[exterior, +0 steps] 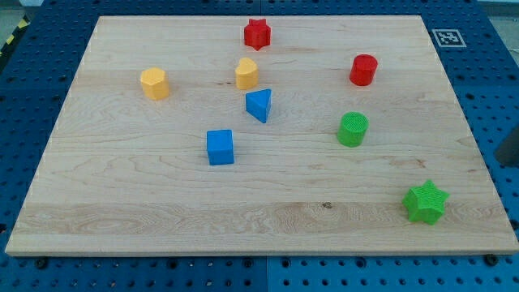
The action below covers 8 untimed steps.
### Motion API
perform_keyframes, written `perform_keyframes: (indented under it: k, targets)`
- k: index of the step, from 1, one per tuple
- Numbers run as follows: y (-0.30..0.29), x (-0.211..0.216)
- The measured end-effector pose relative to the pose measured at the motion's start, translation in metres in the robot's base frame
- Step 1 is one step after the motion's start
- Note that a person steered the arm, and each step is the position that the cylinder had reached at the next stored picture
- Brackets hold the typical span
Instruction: Move the green star to the bottom right of the green circle
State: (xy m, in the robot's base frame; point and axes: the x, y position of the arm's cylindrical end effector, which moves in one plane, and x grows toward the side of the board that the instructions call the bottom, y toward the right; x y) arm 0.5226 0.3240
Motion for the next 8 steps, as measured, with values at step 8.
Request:
perform_keyframes:
  k: [8]
  targets:
    - [-0.122, 0.077]
